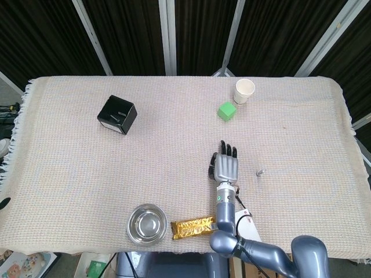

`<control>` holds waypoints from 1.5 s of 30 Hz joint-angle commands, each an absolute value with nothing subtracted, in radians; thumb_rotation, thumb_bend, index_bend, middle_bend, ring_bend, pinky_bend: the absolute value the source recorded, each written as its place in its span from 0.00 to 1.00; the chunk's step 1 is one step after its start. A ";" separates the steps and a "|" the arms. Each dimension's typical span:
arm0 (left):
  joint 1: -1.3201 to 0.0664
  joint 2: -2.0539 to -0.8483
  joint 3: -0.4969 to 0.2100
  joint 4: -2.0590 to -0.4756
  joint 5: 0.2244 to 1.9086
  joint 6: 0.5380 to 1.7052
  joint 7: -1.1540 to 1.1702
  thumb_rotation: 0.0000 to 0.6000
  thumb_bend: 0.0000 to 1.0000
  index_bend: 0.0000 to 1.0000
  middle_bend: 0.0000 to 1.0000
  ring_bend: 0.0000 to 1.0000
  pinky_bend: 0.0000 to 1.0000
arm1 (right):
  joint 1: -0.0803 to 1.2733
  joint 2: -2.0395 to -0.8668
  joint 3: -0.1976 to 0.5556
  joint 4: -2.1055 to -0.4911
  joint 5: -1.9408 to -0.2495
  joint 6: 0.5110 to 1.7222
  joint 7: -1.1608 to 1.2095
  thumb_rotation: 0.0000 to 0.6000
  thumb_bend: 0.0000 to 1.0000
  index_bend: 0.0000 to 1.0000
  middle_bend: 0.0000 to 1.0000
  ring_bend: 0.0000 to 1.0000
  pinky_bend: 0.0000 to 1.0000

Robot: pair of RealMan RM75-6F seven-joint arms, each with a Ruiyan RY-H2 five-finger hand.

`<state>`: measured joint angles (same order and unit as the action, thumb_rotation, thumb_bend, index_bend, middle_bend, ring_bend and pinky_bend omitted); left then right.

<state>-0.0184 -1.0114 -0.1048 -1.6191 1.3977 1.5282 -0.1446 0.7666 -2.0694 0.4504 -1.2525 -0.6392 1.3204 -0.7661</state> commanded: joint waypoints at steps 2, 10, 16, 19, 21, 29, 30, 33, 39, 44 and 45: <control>-0.018 -1.011 -0.105 -1.619 1.396 1.527 -0.145 1.00 0.04 0.18 0.11 0.01 0.01 | 0.765 -2.067 0.453 -1.254 -0.640 1.322 -0.767 1.00 0.35 0.56 0.00 0.00 0.00; -0.019 -1.011 -0.103 -1.620 1.400 1.528 -0.144 1.00 0.04 0.18 0.11 0.01 0.01 | 0.755 -2.059 0.457 -1.267 -0.637 1.316 -0.761 1.00 0.35 0.57 0.00 0.00 0.00; -0.019 -1.011 -0.105 -1.620 1.397 1.527 -0.144 1.00 0.04 0.18 0.11 0.01 0.01 | 0.748 -2.042 0.458 -1.298 -0.651 1.321 -0.753 1.00 0.35 0.57 0.00 0.00 0.00; -0.019 -1.011 -0.104 -1.620 1.396 1.526 -0.143 1.00 0.04 0.18 0.11 0.01 0.01 | 0.742 -2.029 0.463 -1.327 -0.654 1.323 -0.746 1.00 0.35 0.57 0.00 0.00 0.00; -0.020 -1.011 -0.104 -1.621 1.396 1.525 -0.141 1.00 0.04 0.18 0.11 0.01 0.01 | 0.737 -2.020 0.469 -1.350 -0.652 1.321 -0.739 1.00 0.35 0.57 0.00 0.00 0.00; -0.019 -1.012 -0.103 -1.623 1.397 1.526 -0.137 1.00 0.04 0.18 0.11 0.01 0.01 | 0.728 -1.988 0.477 -1.399 -0.655 1.332 -0.737 1.00 0.35 0.57 0.00 0.00 0.00; -0.019 -1.012 -0.103 -1.623 1.397 1.526 -0.136 1.00 0.04 0.18 0.11 0.01 0.01 | 0.727 -1.985 0.478 -1.403 -0.654 1.333 -0.737 1.00 0.35 0.57 0.00 0.00 0.00; -0.020 -1.012 -0.103 -1.624 1.397 1.526 -0.135 1.00 0.04 0.18 0.11 0.01 0.01 | 0.725 -1.976 0.482 -1.411 -0.649 1.335 -0.736 1.00 0.35 0.58 0.00 0.00 0.00; -0.020 -1.013 -0.103 -1.624 1.397 1.526 -0.132 1.00 0.04 0.18 0.11 0.01 0.01 | 0.722 -1.966 0.489 -1.417 -0.639 1.333 -0.727 1.00 0.35 0.58 0.00 0.00 0.00; -0.020 -1.013 -0.103 -1.625 1.397 1.526 -0.130 1.00 0.04 0.18 0.11 0.01 0.01 | 0.723 -1.961 0.491 -1.420 -0.640 1.334 -0.717 1.00 0.35 0.58 0.00 0.00 0.00; -0.020 -1.014 -0.103 -1.625 1.397 1.526 -0.129 1.00 0.04 0.18 0.11 0.01 0.01 | 0.723 -1.960 0.490 -1.420 -0.642 1.335 -0.715 1.00 0.35 0.58 0.00 0.00 0.00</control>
<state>-0.0202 -1.0137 -0.1032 -1.6248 1.3968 1.5263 -0.1293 0.7226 -1.9605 0.4902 -1.4198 -0.6414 1.3345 -0.7157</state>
